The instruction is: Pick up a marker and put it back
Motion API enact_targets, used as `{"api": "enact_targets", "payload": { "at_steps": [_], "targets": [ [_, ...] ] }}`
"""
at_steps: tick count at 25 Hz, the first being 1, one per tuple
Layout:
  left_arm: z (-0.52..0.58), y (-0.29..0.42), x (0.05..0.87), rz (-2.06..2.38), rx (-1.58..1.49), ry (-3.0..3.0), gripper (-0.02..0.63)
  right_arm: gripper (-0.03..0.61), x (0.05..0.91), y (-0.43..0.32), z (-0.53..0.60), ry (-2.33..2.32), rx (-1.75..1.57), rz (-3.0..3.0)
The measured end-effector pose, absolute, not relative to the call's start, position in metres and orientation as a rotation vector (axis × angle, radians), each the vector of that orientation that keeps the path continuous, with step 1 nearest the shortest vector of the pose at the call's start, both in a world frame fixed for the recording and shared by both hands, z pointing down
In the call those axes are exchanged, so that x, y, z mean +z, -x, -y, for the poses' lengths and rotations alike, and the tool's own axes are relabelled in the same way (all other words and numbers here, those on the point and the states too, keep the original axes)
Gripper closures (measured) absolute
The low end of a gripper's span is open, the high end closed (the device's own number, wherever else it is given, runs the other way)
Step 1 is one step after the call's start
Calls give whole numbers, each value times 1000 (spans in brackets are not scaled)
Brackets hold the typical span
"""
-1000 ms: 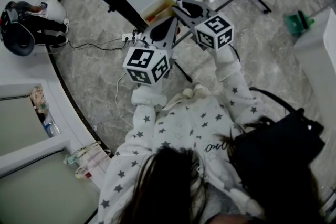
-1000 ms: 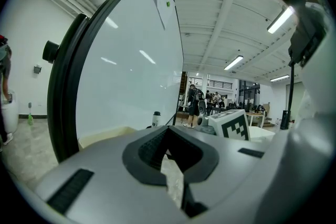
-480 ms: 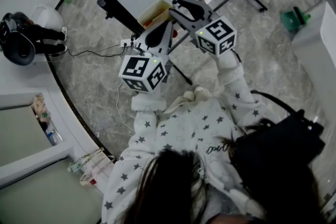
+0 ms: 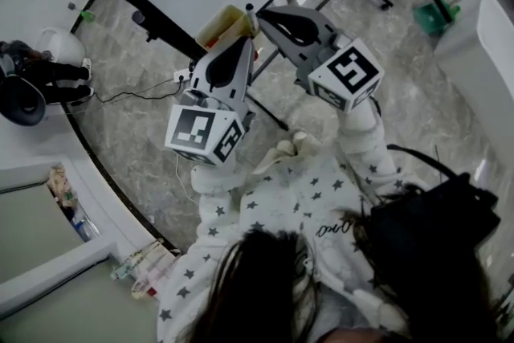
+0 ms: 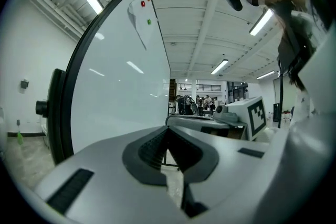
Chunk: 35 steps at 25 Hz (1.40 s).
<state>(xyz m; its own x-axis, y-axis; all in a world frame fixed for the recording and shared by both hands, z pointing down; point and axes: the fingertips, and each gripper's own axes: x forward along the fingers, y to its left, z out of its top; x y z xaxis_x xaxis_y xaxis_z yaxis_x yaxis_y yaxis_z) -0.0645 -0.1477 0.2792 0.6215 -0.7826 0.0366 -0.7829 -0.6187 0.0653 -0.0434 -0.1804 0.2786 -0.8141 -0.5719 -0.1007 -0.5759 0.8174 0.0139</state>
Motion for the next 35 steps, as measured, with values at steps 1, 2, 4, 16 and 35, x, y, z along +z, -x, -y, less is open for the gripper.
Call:
{"api": "enact_targets", "payload": {
  "at_steps": [1,2,4,16,35],
  "targets": [
    [146,63,278,1326,7,-2769,614,565,275,42,178,920,76,-2907],
    [145,61,277,1311,-2,-2771,614,571,273,41,175,918,83,-2910],
    [143,61,281,1284,-25,-2763,612,571,270,39,171,918,87,-2916],
    [142,58,282,1259,-4,-2825,614,571,271,43,161,911,68,-2909],
    [142,58,284,1260,-3,-2829,614,572,278,44,161,924,66,-2921]
  ]
}}
